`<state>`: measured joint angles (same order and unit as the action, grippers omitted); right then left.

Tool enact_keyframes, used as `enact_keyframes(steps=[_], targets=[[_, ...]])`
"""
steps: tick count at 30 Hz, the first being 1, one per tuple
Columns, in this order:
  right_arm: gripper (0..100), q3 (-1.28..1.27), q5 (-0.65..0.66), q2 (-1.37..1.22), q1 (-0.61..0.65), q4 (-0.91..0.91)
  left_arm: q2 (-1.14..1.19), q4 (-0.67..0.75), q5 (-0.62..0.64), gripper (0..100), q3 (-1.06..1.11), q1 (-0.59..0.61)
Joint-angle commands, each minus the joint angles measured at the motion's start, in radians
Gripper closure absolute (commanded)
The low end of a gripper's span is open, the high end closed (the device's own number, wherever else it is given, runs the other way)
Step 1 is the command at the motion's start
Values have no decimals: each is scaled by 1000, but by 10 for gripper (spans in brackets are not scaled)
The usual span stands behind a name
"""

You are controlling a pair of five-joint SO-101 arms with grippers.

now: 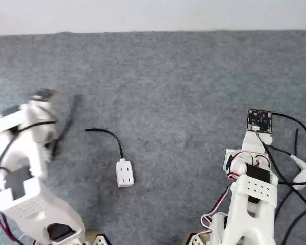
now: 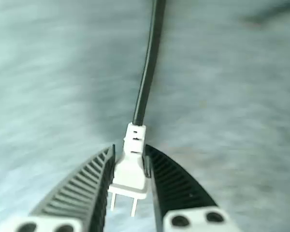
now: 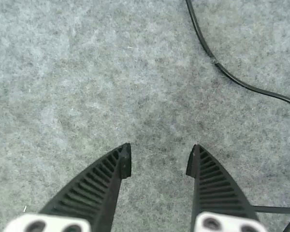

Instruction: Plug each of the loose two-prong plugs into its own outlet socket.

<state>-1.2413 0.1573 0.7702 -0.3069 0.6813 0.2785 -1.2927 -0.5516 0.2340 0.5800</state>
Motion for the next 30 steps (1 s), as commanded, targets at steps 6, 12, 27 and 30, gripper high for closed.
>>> enact_keyframes(steps=[6,12,27,30], targets=[[815,8,8,-4,5,-18,-14,74,100,988,-173,63],[815,6,8,-4,5,-18,-14,11,264,988,-170,-112],[815,6,8,-4,5,-18,-285,137,520,988,-35,-138],[815,6,8,-4,7,-18,-448,173,454,987,88,-63]])
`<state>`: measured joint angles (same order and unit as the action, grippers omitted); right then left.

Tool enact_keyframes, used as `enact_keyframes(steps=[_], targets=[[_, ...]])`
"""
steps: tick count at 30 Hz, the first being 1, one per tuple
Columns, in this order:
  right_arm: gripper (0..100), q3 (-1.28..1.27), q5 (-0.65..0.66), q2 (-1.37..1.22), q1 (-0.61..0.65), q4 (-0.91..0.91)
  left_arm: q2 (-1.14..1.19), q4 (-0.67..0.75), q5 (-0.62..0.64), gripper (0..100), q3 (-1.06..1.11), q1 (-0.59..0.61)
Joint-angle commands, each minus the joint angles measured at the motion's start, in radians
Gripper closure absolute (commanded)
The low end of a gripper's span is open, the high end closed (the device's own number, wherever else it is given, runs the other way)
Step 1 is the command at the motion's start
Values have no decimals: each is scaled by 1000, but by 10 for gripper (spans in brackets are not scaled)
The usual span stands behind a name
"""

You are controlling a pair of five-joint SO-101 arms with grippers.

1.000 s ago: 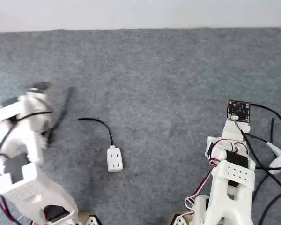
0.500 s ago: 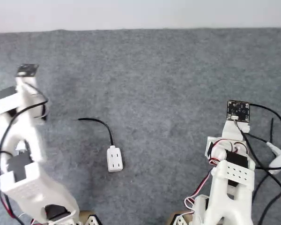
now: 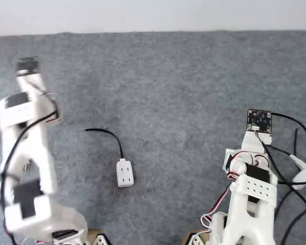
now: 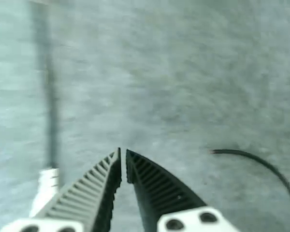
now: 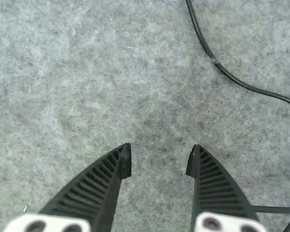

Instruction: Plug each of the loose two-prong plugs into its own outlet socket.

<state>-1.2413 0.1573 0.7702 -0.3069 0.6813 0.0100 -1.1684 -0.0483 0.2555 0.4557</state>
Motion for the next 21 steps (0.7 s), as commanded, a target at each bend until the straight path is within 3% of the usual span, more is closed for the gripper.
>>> enact_keyframes(steps=[1,5,9,16,21], targets=[[815,6,8,-4,13,-18,-226,69,-57,987,119,84],[815,-2,8,-2,38,-18,-351,189,-55,987,325,149],[815,-6,8,1,36,-18,-313,253,-58,984,414,164],[815,-6,8,-1,35,-18,-69,252,-55,840,282,281],[815,-6,8,-2,35,-18,15,259,-101,837,223,362]])
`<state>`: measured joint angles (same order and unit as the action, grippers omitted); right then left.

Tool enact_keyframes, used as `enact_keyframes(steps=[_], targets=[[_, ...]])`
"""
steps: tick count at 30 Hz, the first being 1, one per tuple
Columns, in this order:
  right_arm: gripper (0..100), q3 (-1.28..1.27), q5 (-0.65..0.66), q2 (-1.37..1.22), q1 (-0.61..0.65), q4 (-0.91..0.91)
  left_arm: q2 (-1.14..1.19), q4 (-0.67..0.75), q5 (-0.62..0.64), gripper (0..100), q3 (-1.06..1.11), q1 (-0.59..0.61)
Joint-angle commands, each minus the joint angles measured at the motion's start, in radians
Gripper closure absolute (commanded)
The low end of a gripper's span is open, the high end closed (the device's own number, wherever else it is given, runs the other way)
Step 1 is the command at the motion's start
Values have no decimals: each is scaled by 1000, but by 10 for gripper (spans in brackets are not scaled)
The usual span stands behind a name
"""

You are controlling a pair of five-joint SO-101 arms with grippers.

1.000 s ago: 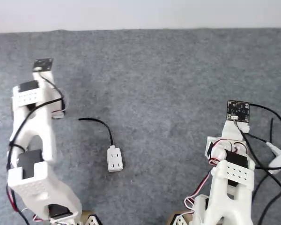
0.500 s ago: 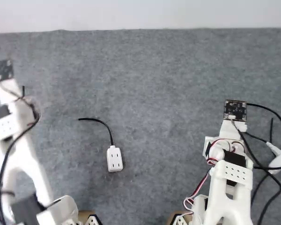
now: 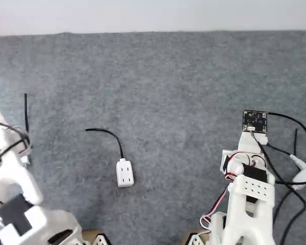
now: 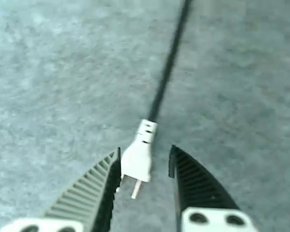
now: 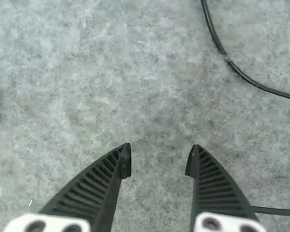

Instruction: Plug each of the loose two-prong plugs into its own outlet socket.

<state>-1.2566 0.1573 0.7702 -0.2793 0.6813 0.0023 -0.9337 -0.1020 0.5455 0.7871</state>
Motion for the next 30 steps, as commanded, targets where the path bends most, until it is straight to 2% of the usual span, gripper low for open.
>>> enact_keyframes(steps=[1,6,12,17,22,27,30], targets=[[815,9,8,-2,7,-18,35,25,-80,837,-68,32],[815,9,8,-2,7,-18,114,32,-175,837,-70,17],[815,9,8,-2,7,-18,207,158,-181,837,-70,-3],[815,9,8,-2,7,-18,255,161,-183,842,-70,-18],[815,9,8,-2,7,-18,253,160,-183,995,-68,-28],[815,9,8,-2,7,-18,252,158,-183,988,-71,-28],[815,9,8,-2,7,-18,252,100,-183,988,-93,-28]])
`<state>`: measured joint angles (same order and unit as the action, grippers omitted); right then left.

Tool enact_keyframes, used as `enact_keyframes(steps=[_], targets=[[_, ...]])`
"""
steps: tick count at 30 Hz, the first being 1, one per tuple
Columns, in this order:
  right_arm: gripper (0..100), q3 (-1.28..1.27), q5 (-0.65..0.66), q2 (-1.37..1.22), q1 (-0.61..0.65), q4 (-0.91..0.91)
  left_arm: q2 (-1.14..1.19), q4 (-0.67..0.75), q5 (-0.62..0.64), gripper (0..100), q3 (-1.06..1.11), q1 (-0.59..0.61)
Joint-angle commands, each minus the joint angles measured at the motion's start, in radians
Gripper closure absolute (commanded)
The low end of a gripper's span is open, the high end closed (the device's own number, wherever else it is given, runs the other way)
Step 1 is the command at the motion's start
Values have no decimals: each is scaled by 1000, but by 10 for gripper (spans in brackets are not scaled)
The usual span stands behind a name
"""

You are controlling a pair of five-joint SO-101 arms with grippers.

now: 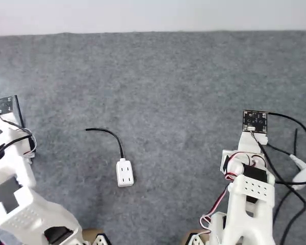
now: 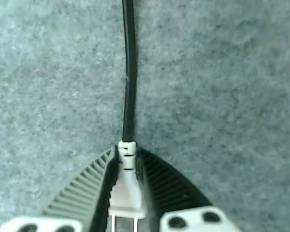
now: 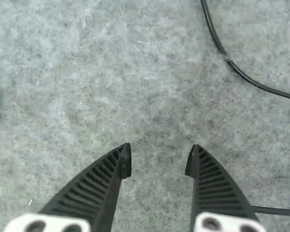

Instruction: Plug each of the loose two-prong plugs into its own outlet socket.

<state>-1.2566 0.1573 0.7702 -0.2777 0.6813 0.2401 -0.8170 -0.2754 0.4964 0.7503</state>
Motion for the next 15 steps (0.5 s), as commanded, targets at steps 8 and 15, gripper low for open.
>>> enact_keyframes(steps=[8,15], targets=[[815,9,8,-2,5,-18,14,-390,-9,988,-308,2],[815,9,8,-1,5,-18,14,-560,-2,988,-435,-104]])
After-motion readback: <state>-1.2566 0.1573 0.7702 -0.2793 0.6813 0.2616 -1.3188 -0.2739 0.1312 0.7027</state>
